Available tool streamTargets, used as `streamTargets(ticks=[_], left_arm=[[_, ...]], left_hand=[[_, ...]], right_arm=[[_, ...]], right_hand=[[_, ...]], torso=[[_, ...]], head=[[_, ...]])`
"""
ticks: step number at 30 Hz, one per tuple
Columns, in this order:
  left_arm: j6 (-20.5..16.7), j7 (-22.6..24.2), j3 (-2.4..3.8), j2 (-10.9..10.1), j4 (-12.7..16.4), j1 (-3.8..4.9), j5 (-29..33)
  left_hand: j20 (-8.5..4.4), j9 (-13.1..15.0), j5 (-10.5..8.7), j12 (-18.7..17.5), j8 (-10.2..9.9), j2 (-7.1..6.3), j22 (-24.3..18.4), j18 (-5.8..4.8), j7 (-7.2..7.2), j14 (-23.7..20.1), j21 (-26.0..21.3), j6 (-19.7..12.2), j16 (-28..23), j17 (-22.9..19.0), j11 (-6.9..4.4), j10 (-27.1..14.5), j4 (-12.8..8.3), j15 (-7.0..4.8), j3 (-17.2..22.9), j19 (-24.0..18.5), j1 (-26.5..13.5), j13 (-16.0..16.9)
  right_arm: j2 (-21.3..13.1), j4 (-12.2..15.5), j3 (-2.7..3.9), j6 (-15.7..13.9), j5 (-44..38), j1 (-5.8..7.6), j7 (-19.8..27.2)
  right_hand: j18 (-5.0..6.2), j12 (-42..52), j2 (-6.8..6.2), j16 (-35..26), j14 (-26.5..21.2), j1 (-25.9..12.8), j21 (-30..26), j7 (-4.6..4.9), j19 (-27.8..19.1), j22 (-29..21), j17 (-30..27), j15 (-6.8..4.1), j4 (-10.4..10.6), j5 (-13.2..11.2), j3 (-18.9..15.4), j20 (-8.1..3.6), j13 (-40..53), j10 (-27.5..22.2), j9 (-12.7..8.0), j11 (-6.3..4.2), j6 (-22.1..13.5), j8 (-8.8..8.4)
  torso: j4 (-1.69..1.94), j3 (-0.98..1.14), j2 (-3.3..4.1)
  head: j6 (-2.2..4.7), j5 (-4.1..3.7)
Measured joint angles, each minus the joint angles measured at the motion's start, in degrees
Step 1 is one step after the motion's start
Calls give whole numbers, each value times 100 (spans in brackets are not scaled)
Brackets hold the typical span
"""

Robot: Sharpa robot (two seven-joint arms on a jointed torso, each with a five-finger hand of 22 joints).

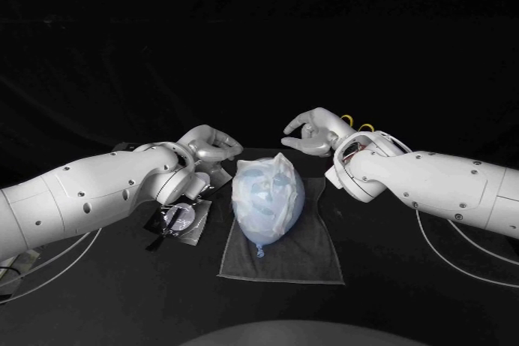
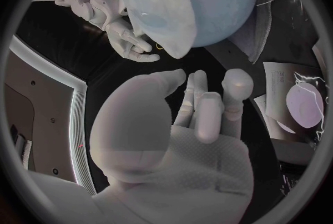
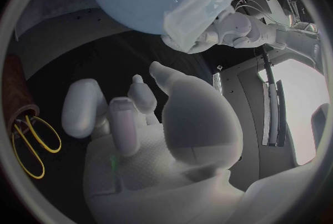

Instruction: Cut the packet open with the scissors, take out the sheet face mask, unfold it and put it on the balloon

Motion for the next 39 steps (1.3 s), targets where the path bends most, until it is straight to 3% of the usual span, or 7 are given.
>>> streamTargets(ticks=[13, 21, 25, 28, 30, 36, 39], left_arm=[[-78, -177, -2, -137, 34, 1, 6], [-132, 351, -3, -424, 334, 0, 333], [-97, 825, -9, -581, 543, -3, 544], [-55, 1155, -26, -702, 704, -20, 612], [-37, 1319, -38, -767, 799, -44, 617], [-22, 1681, -84, -943, 1006, -208, 438], [-27, 1775, -95, -977, 1046, -292, 255]], left_hand=[[94, -87, 0, 28, -99, 33, 0, -1, 25, -69, -180, 19, -2, -189, 55, -55, 7, 67, -7, -53, 33, 5], [144, -152, 0, -679, -132, 26, -743, 189, 13, -1210, -1819, 292, -534, -2268, 132, -383, 202, 118, -269, -1011, -113, -461], [282, -230, 0, -1474, -253, -302, -1129, 209, 71, -2280, -2396, 289, -1151, -3765, 231, -685, 633, 256, -1277, -1363, -451, -937], [485, -319, -18, -2114, -385, 140, -1687, 214, 121, -3231, -3186, 249, -1850, -4251, 437, -752, 796, 475, -3326, -1869, -33, -1351], [658, -367, 9, -2421, -457, 142, -2113, 225, 67, -3960, -3793, 193, -2411, -4541, 601, -798, 772, 681, -4313, -2332, 326, -1553], [1076, -524, 30, -3145, -721, -246, -3715, -360, -165, -5604, -5302, -106, -4205, -5416, 862, -1024, 806, 1157, -4886, -4123, 918, -1915], [1104, -666, 30, -3389, -883, -369, -4434, -402, -217, -5878, -5388, -484, -4724, -5658, 764, -1201, 820, 1329, -5012, -4758, 1041, -1930]], right_arm=[[-189, 75, -2, -42, 2, 0, -76], [-643, 657, -3, -101, 152, 0, 276], [-902, 1029, -6, -98, 247, -6, 549], [-1100, 1276, -19, -87, 334, -26, 755], [-1211, 1401, -27, -79, 393, -52, 869], [-1504, 1703, -55, -44, 594, -172, 1148], [-1592, 1785, -62, -22, 679, -214, 1232]], right_hand=[[-1, 61, 105, -15, -9, 105, 52, -46, 0, -4, -1, 9, -43, 0, 43, 0, -12, 3, -3, -2, 118, 0], [-2, 414, 199, 107, -9, 240, 463, -120, 197, -1, -5, 9, -152, 22, 153, -8, 180, 325, -3, -92, 413, 45], [-3, 547, 158, 138, -21, 199, 649, -135, 262, 0, -5, -9, -112, 22, 113, -52, 265, 441, -15, -135, 468, 45], [-3, 602, 108, 178, -7, 148, 739, -172, 292, 1, -4, -36, -71, 22, 72, -42, 307, 504, -22, -134, 506, 45], [-4, 637, 108, 180, -7, 148, 803, -160, 292, 1, -4, -36, -56, 22, 56, -42, 319, 525, -22, -154, 518, 45], [-4, 705, 44, 206, -7, 84, 866, -174, 311, 0, 0, -36, -7, 22, 8, -60, 337, 576, -34, -165, 568, 45], [-4, 705, -54, 207, -7, -14, 847, -177, 311, 0, 0, -36, 28, 22, -129, -61, 338, 595, -59, -145, 571, 20]], torso=[[2, 1, 0], [2, 0, 3], [2, 0, 2], [2, 0, 1], [4, 0, 1], [4, 0, 1], [4, 0, 1]], head=[[21, -1], [42, -10], [44, -21], [48, -43], [54, -53], [66, -90], [66, -109]])
